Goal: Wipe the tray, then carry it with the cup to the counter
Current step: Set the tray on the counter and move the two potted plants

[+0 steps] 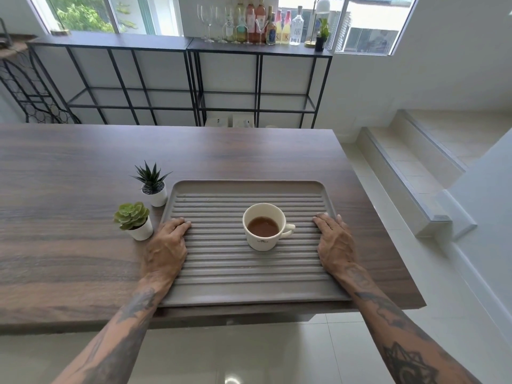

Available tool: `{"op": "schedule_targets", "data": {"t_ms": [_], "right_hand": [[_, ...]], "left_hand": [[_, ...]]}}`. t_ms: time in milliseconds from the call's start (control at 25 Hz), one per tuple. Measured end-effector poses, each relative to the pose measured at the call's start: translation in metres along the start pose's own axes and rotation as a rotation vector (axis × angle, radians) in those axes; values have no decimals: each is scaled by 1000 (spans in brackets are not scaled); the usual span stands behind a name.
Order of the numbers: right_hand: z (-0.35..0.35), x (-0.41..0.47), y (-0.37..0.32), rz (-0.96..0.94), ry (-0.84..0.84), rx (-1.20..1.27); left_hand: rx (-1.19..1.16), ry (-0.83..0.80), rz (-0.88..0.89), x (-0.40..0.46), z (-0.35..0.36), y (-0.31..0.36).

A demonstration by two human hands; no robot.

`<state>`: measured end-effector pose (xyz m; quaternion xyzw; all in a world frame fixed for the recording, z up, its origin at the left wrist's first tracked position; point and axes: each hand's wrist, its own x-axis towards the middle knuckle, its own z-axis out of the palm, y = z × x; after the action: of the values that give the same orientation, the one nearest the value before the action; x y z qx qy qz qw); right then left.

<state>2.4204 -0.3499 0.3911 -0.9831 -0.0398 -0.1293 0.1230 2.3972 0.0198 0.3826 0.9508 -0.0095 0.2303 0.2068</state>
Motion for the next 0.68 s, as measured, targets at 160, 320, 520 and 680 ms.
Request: {"op": "schedule_targets", "data": {"t_ms": [160,320,520,680], "right_hand": [[1,1,1,-14,-16,24],[-1,2,1,-23,-38,22],[-1,1,2,-31,-18,32],[-12,0,-4,-1,-48,83]], "left_hand": [[-5,-7,-8,-1,-3,2],[-15,9,-8,-1,-3,3],[-15,-14,-13,-1,-5,4],[-158,-56,-90,-1,-26,16]]}}
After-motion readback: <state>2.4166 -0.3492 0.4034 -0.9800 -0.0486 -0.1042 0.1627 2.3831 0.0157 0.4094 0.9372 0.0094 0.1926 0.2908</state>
